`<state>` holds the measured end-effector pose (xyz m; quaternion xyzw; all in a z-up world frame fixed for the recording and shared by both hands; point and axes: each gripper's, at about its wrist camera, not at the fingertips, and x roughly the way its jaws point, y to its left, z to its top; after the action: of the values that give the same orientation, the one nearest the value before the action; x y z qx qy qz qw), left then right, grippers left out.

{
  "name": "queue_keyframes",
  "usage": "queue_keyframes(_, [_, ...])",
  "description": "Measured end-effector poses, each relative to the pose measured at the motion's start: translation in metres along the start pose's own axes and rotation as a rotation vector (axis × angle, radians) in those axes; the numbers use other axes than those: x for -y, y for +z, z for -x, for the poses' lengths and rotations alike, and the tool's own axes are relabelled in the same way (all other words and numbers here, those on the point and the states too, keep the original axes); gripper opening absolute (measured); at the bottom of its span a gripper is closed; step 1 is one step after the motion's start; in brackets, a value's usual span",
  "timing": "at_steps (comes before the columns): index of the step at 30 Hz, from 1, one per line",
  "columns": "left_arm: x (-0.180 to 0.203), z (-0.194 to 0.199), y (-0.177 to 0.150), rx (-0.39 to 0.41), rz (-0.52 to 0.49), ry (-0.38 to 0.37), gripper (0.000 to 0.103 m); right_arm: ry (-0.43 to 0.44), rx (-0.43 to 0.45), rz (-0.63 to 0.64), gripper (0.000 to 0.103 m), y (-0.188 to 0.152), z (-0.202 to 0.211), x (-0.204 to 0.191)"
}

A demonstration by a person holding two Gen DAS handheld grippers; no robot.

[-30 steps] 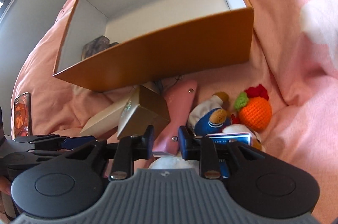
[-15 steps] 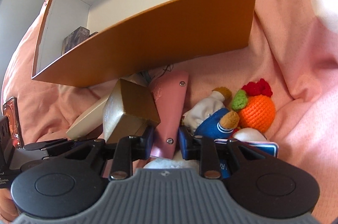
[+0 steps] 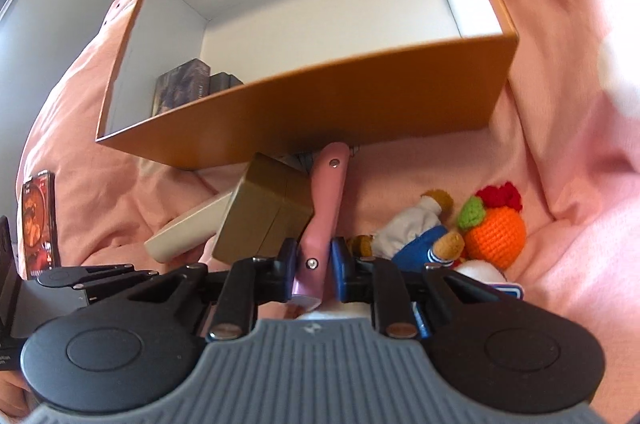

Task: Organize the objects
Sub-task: 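Grasp the pink pouch with the left tool while right grasps the pink wallet, then carry both pink items to the orange box, lowering the wallet with right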

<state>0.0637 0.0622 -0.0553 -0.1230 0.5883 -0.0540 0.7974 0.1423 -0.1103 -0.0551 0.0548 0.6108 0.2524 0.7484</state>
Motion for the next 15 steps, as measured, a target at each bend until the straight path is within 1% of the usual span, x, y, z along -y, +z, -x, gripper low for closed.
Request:
queue_keyframes(3, [0.006,0.016,-0.003,0.039,-0.053,0.018,0.019,-0.026,0.003,0.053,0.020,-0.001,0.008,-0.009])
queue_keyframes(7, [0.008,0.039,-0.001,0.087,-0.109,0.053,0.019,-0.031,-0.024,0.101,0.021,-0.001,0.013,-0.009])
queue_keyframes(9, [0.004,0.041,0.001,0.081,-0.117,0.049,0.019,-0.029,-0.042,0.098,0.021,0.007,0.007,-0.009])
queue_keyframes(10, [0.004,0.037,0.006,0.074,-0.103,0.039,0.019,-0.024,-0.050,0.089,0.021,0.007,0.006,-0.006])
queue_keyframes(12, [-0.001,0.031,0.006,0.055,-0.073,0.018,0.020,-0.005,-0.071,0.065,0.022,0.010,-0.002,-0.001])
queue_keyframes(15, [-0.006,0.025,0.005,0.025,-0.045,0.004,0.020,0.069,-0.140,0.010,0.024,0.012,-0.017,0.006])
